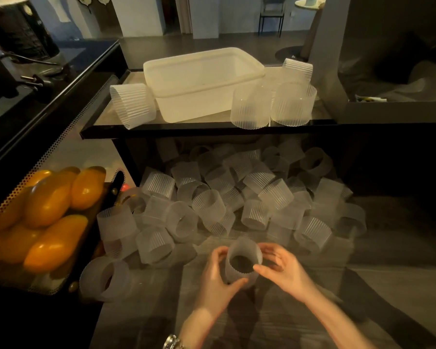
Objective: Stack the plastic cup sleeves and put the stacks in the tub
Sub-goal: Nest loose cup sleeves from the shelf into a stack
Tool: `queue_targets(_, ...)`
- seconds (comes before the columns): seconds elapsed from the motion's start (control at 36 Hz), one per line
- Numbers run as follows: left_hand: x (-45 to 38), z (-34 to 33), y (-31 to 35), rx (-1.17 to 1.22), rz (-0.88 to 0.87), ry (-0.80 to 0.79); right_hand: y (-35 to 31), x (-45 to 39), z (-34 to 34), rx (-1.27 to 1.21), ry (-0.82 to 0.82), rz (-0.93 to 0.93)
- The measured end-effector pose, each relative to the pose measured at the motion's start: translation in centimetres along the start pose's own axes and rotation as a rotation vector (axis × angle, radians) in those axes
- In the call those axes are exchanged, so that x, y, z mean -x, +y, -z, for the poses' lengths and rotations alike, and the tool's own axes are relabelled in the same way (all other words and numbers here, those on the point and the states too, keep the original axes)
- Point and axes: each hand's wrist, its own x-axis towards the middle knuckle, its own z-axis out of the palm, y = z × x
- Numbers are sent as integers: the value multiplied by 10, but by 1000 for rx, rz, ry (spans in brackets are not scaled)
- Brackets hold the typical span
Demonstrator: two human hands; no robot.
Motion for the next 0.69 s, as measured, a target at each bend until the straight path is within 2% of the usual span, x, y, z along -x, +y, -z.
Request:
queue_targets(0.33,3,-4,-12,23,24,-11,5,-5,7,64,-55,-51)
queue_targets(0.44,2,-4,-10,24,26,-8,3,-16,5,54,-9,-41)
queue_targets(0.58,-7,-2,-1,90,90,80,-10,-38,-2,-5,92,-63)
queue_targets(0.69,-25,9,3,130,116,132,-25,-57,-9,0,63,-71)
